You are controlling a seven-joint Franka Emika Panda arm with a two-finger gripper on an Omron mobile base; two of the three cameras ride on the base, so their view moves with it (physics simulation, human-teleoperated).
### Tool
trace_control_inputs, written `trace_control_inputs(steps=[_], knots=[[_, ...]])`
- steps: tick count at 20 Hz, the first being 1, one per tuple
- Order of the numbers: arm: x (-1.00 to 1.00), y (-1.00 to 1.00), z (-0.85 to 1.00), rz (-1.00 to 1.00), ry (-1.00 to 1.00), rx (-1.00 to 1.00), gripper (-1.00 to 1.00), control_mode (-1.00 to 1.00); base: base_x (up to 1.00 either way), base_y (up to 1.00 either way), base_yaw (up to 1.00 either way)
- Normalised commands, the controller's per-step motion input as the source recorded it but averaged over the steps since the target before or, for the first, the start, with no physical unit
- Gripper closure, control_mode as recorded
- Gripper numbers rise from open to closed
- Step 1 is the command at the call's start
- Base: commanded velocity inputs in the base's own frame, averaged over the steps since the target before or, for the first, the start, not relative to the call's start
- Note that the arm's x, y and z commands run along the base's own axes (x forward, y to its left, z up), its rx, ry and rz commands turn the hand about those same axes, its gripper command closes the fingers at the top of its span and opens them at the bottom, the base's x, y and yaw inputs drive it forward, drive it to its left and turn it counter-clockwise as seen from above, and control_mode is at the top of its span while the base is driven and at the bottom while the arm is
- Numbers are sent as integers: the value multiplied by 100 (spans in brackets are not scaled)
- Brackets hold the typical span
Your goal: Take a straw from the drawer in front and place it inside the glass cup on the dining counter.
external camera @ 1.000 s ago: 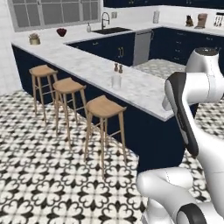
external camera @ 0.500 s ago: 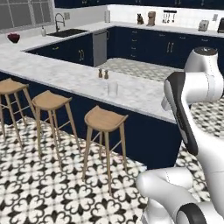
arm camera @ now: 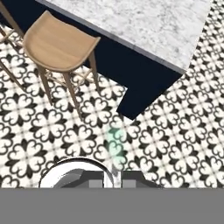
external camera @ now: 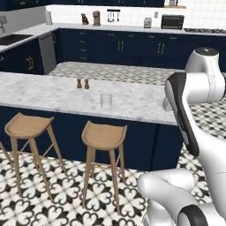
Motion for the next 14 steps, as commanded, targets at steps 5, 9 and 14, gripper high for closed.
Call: trace_control_inputs(steps=[5,9,14], knots=[[0,0,0,0,0,0,100,100,17,87,-55],[0,0,0,0,0,0,100,100,6,98,-51],[0,0,0,0,0,0,100,100,25,100,-39]])
